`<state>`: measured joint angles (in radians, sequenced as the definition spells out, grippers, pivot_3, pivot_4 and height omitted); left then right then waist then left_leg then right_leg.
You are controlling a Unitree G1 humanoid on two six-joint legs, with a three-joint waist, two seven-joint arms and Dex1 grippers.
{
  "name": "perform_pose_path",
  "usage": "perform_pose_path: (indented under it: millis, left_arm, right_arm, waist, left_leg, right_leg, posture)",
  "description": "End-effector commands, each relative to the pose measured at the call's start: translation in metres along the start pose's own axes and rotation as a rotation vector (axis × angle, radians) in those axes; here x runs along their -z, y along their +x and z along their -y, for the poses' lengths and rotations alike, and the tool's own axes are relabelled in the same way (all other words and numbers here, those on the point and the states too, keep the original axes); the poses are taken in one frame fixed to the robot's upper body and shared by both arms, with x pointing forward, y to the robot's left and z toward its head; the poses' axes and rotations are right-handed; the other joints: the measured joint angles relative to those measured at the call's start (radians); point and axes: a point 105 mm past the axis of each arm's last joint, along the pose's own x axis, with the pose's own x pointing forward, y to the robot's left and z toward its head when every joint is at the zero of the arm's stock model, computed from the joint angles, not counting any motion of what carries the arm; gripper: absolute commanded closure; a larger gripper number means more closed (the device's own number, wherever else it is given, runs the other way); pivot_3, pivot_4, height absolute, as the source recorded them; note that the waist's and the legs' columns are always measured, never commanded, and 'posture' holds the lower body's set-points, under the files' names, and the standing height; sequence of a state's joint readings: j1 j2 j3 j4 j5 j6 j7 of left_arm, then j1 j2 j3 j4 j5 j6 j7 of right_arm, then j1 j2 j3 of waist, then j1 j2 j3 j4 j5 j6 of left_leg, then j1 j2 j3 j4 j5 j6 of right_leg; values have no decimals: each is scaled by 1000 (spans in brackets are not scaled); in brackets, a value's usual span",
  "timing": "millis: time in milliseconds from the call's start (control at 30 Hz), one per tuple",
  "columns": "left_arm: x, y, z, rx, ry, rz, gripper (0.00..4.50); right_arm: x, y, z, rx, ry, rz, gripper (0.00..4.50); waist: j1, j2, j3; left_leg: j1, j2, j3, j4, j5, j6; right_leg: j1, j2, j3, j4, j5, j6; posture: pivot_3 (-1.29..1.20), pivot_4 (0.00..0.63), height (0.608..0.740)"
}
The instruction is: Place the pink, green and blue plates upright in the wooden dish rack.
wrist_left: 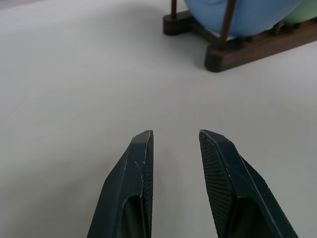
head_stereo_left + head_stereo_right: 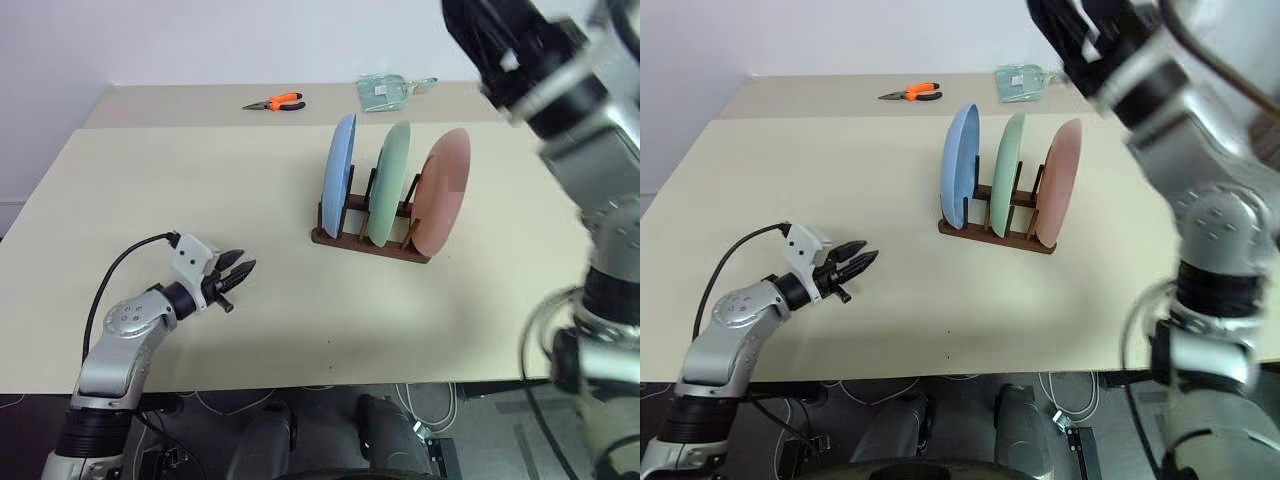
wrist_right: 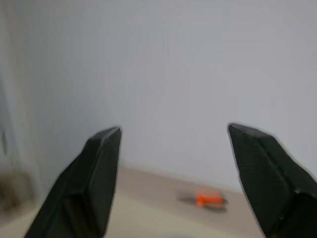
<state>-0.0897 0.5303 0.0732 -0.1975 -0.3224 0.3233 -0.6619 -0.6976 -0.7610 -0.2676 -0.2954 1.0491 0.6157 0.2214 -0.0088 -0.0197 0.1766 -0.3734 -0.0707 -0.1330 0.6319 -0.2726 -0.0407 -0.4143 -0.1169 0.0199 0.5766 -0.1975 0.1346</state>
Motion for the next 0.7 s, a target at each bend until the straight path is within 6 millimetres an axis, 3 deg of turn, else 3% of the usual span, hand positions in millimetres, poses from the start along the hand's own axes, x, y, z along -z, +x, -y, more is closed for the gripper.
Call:
perform_pose_path:
  millis: [33,133,267,400,700]
  left_arm:
    - [-7,-3,-2,-8,36,20,3027]
    - [-3,-3,-8,-28,47,11,3027]
    - [1,-5,-17,-64,60,5,3027]
    - [4,-9,-22,-90,67,-3,3027]
    - [-3,-17,-22,-137,75,-5,3027]
  right_arm:
    - [-6,-56,43,96,-63,-61,1058]
    - [33,-110,79,242,-55,-245,1058]
    - [86,-147,80,237,-36,-457,1058]
    - [120,-159,77,189,-78,-597,1058]
    - [152,-148,80,160,-119,-634,1058]
  waist:
    - [2,1,1]
    - [-1,1,0]
    - [-10,5,0]
    - [-5,7,0]
    - [1,7,0]
  left_leg:
    - [0,0,0,0,0,0]
    - [1,0,2,0,0,0]
    - [2,1,5,-1,0,1]
    - [3,1,6,1,0,0]
    - [2,0,5,1,0,0]
  right_leg:
    - [0,-1,0,0,0,0]
    - [1,-1,1,1,0,0]
    - [1,-1,2,1,-2,3]
    - [0,-1,3,1,-2,3]
    - [0,-2,3,1,-1,1]
  posture:
    - [0,150,740]
    - [0,150,740]
    - [0,150,740]
    - [0,150,740]
    - [0,150,740]
